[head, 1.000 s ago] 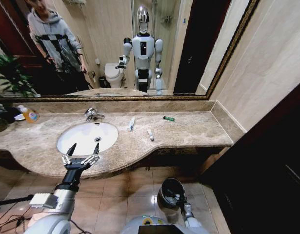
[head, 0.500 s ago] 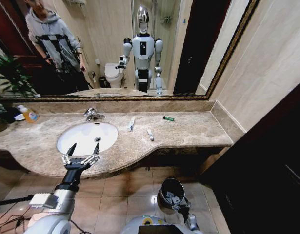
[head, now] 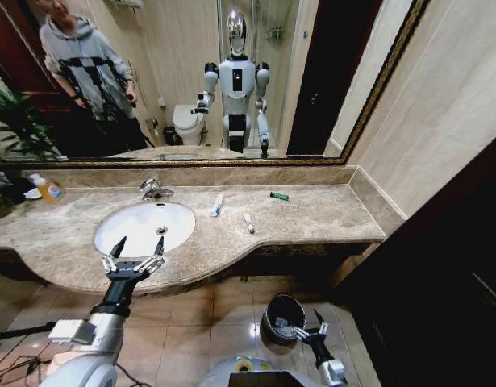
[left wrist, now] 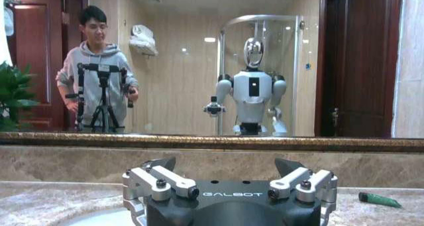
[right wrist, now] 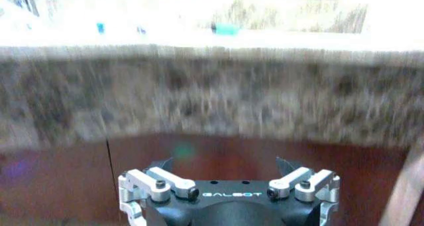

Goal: Pick up the trash from the sink and place it in the trash bin.

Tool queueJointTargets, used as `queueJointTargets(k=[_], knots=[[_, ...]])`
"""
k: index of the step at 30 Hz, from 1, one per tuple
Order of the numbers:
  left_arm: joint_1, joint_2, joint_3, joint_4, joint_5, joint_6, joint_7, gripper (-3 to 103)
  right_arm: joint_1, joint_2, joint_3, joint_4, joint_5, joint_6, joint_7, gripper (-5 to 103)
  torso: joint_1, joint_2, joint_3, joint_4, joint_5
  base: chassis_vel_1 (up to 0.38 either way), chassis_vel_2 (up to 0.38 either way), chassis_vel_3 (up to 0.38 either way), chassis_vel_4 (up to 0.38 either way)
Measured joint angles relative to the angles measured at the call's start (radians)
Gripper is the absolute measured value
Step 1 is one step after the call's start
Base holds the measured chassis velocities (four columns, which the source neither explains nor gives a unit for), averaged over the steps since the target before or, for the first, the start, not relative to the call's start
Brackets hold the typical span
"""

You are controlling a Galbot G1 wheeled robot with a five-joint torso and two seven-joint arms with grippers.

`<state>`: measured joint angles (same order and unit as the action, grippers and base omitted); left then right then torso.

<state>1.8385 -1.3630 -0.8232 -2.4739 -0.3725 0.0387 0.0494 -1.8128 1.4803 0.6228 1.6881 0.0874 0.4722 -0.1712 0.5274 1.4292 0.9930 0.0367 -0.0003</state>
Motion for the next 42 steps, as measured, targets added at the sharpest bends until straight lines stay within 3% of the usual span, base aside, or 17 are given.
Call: queueJointTargets(k=[3,7,16,19,24,28,42], knots=[[0.000,0.000,0.000,0.000,0.000,0.000,-0.001,100,-0.078,-0.004,-0.004,0.190,0.030,-0.002,0.013,100,0.000,0.000,0.000,0.0001,0.0002,0.000,0.000,0.000,0.000],[0.000,0.000,0.000,0.000,0.000,0.000,-0.001,100,-0.104,0.000,-0.008,0.300,0.041,-0.022,0.017,100,0.000,0.000,0.000,0.0001,0.0000,0.000,0.000,0.000,0.000],[0.000,0.000,0.000,0.000,0.000,0.000,-0.001,100,-0.046,0.032,-0.085,0.540,0.004,-0.182,0.026,100,0.000,0.000,0.000,0.0001,0.0000,0.000,0.000,0.000,0.000],[0.000,0.000,0.000,0.000,0.000,0.000,-0.001,100,0.036,0.009,-0.170,0.595,-0.017,-0.270,0.063,100,0.000,0.000,0.000,0.0001,0.0001,0.000,0.000,0.000,0.000],[0.000,0.000,0.000,0.000,0.000,0.000,-0.001,100,0.143,-0.001,-0.247,0.569,-0.027,-0.336,0.098,100,0.000,0.000,0.000,0.0001,-0.0002,0.000,0.000,0.000,0.000],[0.000,0.000,0.000,0.000,0.000,0.000,-0.001,100,0.279,-0.003,-0.341,0.446,-0.029,-0.398,0.113,100,0.000,0.000,0.000,0.0002,0.0000,0.000,0.000,0.000,0.000],[0.000,0.000,0.000,0.000,0.000,0.000,-0.001,100,0.593,-0.027,-0.467,0.105,-0.045,-0.439,0.160,100,0.000,0.000,0.000,0.0002,0.0003,0.000,0.000,0.000,0.000]])
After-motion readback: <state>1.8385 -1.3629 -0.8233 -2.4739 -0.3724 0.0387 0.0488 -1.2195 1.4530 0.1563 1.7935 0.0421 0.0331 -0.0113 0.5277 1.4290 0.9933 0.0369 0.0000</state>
